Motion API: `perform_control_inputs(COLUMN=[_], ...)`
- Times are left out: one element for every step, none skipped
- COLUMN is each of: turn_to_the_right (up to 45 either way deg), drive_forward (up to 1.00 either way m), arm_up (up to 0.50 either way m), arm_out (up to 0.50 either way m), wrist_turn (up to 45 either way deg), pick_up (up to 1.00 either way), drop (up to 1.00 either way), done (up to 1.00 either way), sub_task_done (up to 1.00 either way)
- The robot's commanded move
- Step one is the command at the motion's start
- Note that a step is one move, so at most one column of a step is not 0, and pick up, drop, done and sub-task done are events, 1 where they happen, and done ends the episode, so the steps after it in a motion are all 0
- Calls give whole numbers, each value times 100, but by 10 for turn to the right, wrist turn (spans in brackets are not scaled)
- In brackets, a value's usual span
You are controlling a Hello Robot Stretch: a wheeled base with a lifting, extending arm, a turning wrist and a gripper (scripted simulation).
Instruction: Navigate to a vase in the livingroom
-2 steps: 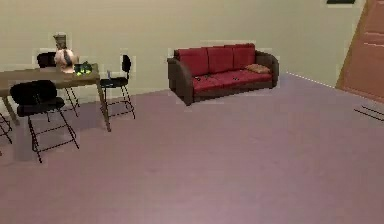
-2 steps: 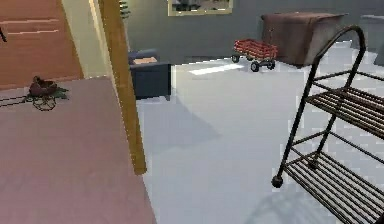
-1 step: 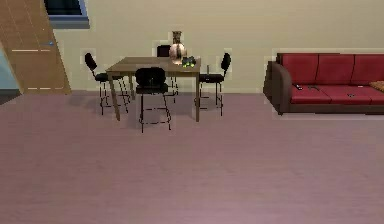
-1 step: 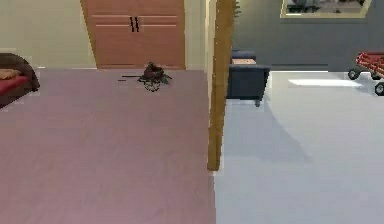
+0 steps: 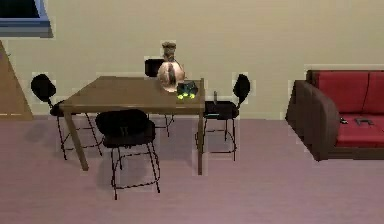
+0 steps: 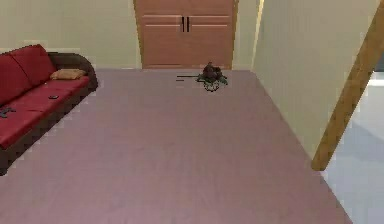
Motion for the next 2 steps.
perform_control_inputs(turn_to_the_right=[0,0], drive_forward=[75,0], arm_up=[0,0], arm_out=[0,0], wrist_turn=[0,0], pick_up=[0,0], drop=[0,0], done=[0,100], sub_task_done=[0,0])
